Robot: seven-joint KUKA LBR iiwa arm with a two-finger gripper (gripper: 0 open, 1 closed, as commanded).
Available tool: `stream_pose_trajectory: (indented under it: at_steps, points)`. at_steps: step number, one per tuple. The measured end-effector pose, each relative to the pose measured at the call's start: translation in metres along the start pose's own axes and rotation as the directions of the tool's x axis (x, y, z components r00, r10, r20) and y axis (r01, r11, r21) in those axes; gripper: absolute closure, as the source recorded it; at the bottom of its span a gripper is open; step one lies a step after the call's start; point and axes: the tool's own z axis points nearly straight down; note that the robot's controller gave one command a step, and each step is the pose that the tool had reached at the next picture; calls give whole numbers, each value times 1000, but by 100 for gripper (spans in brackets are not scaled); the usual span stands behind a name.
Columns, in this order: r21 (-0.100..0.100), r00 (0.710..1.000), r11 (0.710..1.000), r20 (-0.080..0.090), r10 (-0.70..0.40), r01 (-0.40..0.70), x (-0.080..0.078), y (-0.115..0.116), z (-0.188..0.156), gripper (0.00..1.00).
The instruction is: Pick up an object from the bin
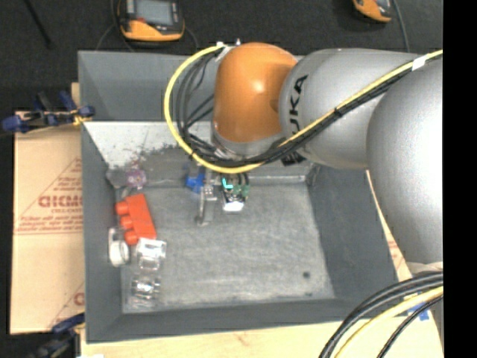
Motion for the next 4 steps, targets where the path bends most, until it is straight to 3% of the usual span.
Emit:
stream_pose_trajectory:
  at_steps: [1,2,3,4]
  points:
    - [2,958,958,6,-288,288,-15,75,82,0]
    - [8,952,952,7,-305,305,-8,104,98,0]
    - [8,954,954,8,-298,298,-9,101,97,100]
    - [13,958,958,29,-286,286,5,104,90,100]
